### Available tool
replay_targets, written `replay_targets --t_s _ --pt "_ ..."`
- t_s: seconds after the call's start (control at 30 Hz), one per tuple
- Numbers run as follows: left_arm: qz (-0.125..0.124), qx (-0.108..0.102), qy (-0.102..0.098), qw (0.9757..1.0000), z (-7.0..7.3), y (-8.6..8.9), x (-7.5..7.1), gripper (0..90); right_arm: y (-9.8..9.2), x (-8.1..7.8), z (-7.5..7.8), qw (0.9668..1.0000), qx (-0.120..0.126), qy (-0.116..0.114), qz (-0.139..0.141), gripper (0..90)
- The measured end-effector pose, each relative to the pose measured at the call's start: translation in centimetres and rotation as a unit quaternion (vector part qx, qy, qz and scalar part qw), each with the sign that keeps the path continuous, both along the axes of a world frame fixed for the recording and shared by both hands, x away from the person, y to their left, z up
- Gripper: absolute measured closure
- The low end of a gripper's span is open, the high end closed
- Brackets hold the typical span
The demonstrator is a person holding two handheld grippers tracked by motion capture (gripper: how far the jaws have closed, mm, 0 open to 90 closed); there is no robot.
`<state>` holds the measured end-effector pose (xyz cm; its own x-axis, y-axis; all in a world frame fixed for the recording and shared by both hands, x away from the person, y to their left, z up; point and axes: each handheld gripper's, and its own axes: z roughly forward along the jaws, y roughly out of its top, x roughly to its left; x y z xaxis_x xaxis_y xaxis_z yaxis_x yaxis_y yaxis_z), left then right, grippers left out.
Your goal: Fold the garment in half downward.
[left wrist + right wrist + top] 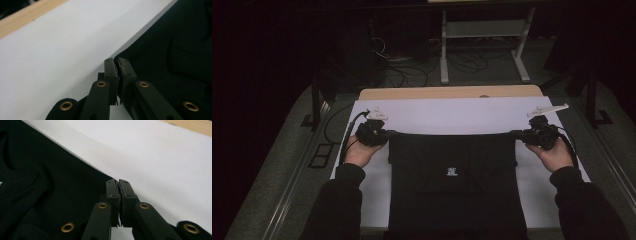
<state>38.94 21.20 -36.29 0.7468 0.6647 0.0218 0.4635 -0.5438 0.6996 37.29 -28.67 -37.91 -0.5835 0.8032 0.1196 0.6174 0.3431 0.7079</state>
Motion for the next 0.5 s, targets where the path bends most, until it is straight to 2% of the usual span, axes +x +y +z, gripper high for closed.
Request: replay_targets --t_s 0.07,0.13,0.3,0.4,0.5 --pt "-0.004 -0.005 -0.003 1.0000 0.5 0.1 0.2 85.4 0.1 0.2 0.2 1.0000 -0.003 -0.001 -0.001 86.1" --pt "-0.003 -0.021 -0.006 0.9998 0.8 0.2 0.6 85.4 0.1 0.4 0.3 1.0000 -0.004 -0.001 -0.004 86.1" --pt "0.015 -0.034 0.000 0.9993 0.4 0.3 1.8 85.4 -0.3 1.2 0.4 0.9998 0.017 0.001 -0.012 86.0" --pt "0.019 -0.033 0.000 0.9993 0.0 0.1 2.6 85.4 -0.4 1.8 0.1 0.9995 0.021 0.004 -0.023 86.0" --pt "0.019 -0.020 0.004 0.9996 0.0 -0.2 3.3 85.4 -0.4 2.4 0.1 0.9996 0.016 0.008 -0.024 86.0"
